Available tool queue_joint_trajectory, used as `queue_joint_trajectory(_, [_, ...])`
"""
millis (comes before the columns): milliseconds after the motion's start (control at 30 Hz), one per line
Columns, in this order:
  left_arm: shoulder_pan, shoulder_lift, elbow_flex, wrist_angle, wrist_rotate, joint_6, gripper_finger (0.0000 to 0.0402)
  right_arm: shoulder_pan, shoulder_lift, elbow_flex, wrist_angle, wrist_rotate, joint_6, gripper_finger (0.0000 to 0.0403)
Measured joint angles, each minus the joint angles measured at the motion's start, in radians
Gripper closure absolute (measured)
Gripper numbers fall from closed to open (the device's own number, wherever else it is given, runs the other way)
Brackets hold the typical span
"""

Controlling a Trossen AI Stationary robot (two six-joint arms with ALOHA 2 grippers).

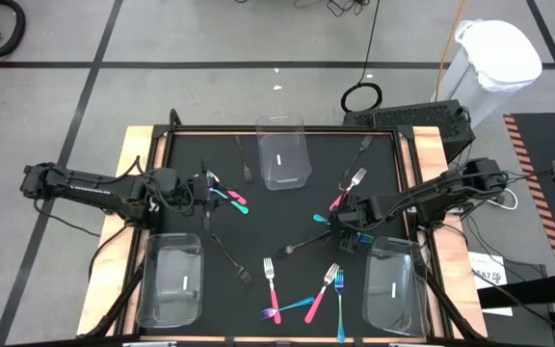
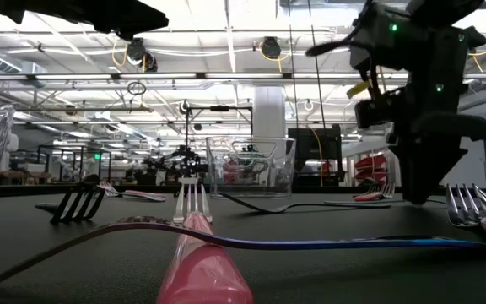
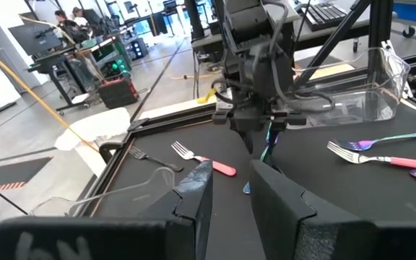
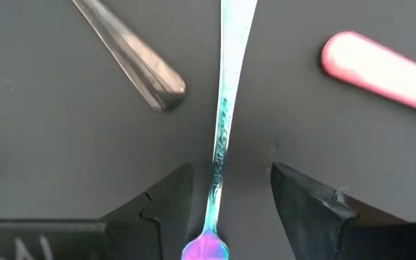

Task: Sort silverware by color (type)
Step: Put the blue fork into the top transparent bin

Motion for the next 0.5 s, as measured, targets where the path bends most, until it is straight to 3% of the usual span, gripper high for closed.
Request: queue_joint_trajectory(500, [0.0,0.0,0.0,0.0,0.0,0.0,0.0305,-0.026,0.042,0.003,0.002,-0.036,0.0,0.0228])
